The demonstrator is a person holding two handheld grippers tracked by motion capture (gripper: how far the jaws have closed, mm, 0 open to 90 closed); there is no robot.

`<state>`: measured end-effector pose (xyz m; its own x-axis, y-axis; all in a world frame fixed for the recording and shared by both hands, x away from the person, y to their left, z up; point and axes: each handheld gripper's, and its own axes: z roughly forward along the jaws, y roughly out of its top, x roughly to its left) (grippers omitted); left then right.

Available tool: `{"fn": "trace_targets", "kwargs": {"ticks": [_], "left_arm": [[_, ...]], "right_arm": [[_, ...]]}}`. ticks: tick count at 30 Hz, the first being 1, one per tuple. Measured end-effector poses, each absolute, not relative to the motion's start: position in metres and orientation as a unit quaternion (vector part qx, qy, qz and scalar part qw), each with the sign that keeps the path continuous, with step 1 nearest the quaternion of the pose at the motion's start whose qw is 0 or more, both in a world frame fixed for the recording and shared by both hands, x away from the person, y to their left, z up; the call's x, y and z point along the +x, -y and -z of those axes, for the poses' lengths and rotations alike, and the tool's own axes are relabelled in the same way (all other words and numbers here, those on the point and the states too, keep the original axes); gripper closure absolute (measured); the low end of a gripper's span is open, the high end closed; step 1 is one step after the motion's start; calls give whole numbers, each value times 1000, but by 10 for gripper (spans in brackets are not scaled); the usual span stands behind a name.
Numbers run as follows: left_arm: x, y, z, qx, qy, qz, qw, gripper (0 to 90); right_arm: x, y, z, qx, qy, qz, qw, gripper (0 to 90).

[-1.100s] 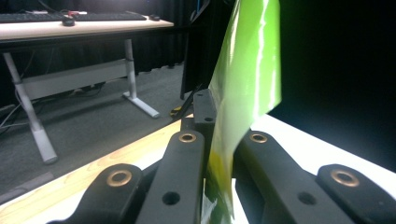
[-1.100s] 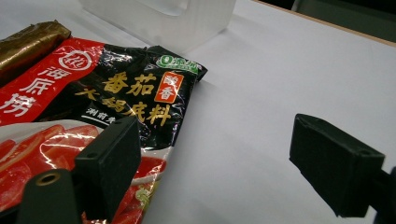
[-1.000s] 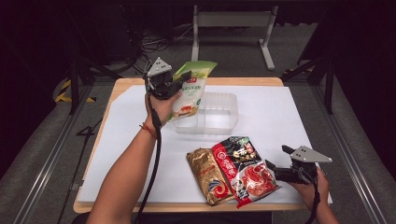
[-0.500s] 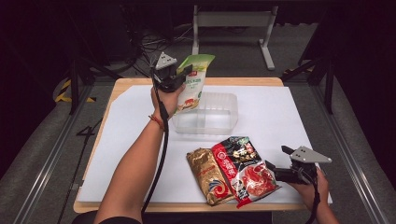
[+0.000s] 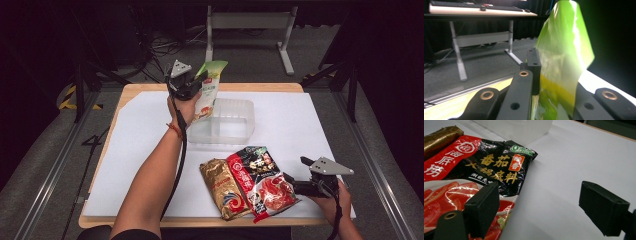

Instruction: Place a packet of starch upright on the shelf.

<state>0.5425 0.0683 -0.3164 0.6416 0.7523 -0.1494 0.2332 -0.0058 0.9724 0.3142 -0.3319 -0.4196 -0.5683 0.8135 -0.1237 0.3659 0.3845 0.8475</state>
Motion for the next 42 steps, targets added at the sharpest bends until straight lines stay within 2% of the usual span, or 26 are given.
{"fn": "trace_targets", "kwargs": {"ticks": [6, 11, 13, 19, 22, 23, 31, 37, 42], "left_arm": [[534, -77, 315, 679, -336, -209, 618, 829], [524, -82, 311, 709, -310, -219, 594, 780], [520, -87, 313, 719, -305, -209, 588, 742], [508, -98, 324, 737, -281, -196, 583, 713], [502, -103, 330, 748, -265, -184, 580, 670], [498, -104, 334, 765, -254, -182, 563, 636], [491, -110, 362, 818, -234, -177, 496, 616], [495, -114, 379, 824, -250, -164, 481, 615], [494, -106, 385, 840, -242, -176, 453, 590]], "right_arm": [[314, 332, 420, 375, -786, -408, 274, 175], [314, 331, 420, 374, -787, -407, 273, 175], [314, 331, 420, 373, -788, -407, 273, 175], [314, 329, 421, 371, -791, -405, 271, 173], [314, 329, 421, 370, -792, -403, 271, 173], [315, 328, 421, 369, -793, -402, 271, 173], [315, 328, 422, 369, -795, -400, 269, 172], [315, 327, 423, 366, -798, -396, 270, 172], [315, 326, 424, 366, -799, -394, 268, 171]]}}
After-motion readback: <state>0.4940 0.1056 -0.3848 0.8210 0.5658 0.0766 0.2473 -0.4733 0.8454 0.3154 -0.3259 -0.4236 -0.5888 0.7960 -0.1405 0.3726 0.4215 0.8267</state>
